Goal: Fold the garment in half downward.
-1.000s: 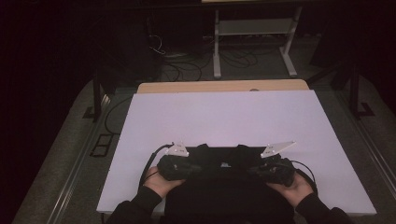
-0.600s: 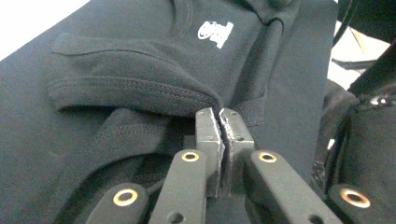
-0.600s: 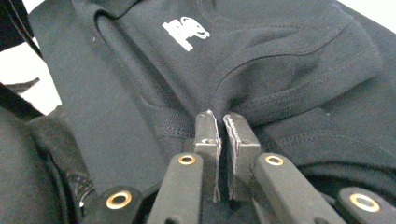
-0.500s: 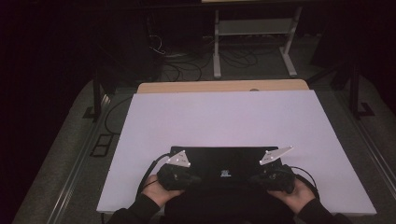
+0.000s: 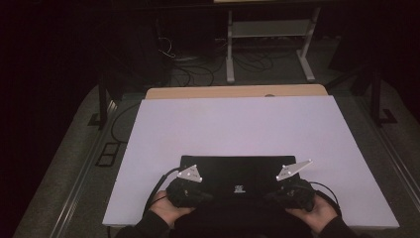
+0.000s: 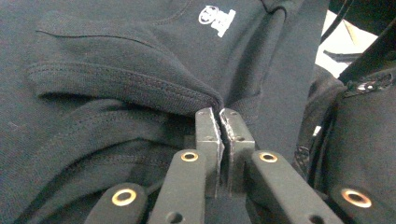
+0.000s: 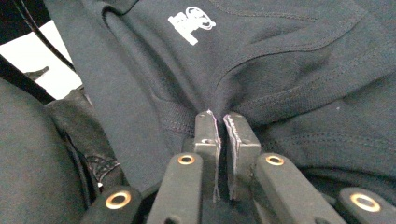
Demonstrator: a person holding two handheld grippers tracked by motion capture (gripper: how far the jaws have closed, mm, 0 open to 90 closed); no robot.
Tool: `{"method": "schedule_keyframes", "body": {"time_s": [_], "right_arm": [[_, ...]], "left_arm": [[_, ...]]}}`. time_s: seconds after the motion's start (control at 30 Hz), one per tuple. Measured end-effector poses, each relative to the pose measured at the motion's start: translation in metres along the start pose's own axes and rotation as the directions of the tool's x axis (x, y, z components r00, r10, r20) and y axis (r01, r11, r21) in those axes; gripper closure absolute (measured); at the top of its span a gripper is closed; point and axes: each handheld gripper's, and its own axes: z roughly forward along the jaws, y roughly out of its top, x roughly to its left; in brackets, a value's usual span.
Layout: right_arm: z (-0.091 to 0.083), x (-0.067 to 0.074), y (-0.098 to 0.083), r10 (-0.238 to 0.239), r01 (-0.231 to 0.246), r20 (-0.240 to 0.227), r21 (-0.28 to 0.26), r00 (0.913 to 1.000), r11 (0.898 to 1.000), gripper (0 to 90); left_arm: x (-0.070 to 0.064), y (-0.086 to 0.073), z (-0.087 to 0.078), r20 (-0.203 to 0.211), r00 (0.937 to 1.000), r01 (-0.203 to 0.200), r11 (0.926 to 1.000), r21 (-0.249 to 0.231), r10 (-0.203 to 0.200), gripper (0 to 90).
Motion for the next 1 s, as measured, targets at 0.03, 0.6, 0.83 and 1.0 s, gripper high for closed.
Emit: {"method": "schedule_keyframes", "body": {"time_s": [0.03, 0.6, 0.83, 1.0], "right_arm": [[-0.001, 0.001, -0.001, 0.0, 0.0, -0.004, 0.0, 1.0, 1.0, 82.0], [-0.022, -0.006, -0.003, 0.047, -0.042, 0.068, -0.077, 0.9966, 0.996, 45.6], [-0.033, -0.015, -0.001, 0.059, -0.05, 0.08, -0.118, 0.995, 0.992, 33.1], [-0.04, -0.021, 0.005, 0.04, -0.033, 0.059, -0.116, 0.9975, 0.993, 21.4]], "left_arm": [[0.0, 0.0, 0.0, 0.001, 1.0, 0.006, 1.0, -0.001, -0.006, 85.4], [0.002, -0.003, -0.014, -0.026, 0.9994, 0.022, 0.9968, -0.077, -0.025, 47.3], [0.007, -0.002, -0.024, -0.032, 0.9991, 0.025, 0.9899, -0.14, -0.029, 27.1], [0.014, 0.0, -0.03, -0.03, 0.9981, 0.048, 0.9814, -0.186, -0.054, 13.5]]}}
